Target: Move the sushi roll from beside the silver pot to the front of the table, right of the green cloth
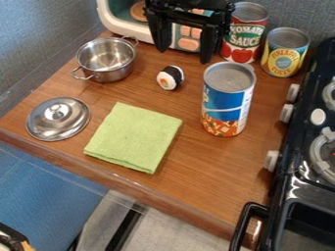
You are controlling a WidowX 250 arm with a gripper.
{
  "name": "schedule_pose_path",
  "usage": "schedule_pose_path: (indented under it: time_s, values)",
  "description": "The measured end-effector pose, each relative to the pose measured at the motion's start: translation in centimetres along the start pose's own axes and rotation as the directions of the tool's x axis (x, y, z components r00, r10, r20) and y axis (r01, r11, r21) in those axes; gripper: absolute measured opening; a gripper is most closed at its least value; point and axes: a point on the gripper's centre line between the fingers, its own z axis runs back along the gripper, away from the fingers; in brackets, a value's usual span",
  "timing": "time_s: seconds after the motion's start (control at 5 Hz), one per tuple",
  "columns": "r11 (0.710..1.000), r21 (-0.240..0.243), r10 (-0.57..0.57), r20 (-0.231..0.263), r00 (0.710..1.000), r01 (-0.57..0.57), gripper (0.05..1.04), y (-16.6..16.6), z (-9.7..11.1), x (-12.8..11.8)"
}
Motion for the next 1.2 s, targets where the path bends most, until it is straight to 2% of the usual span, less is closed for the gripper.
schedule_pose_path:
  time_s: [0.2, 0.4, 0.6, 0.8, 1.0, 1.2]
  values:
    - [1.000, 0.001, 0.007, -0.029, 1.000, -0.007, 1.000, 0.0, -1.0, -0.1]
    - [0.998, 0.008, 0.062, -0.044, 0.997, -0.062, 1.000, 0.8, -2.0, 0.6]
    - [0.994, 0.022, 0.110, -0.043, 0.993, -0.110, 1.000, 2.0, -2.9, 1.8]
    - [0.990, 0.057, 0.134, -0.036, 0.990, -0.132, 1.000, 3.5, -3.9, 2.8]
    - [0.989, 0.065, 0.135, -0.008, 0.991, -0.135, 1.000, 4.5, -5.3, 3.5]
    - [0.993, 0.051, 0.107, 0.002, 0.994, -0.107, 1.000, 4.8, -6.8, 4.8]
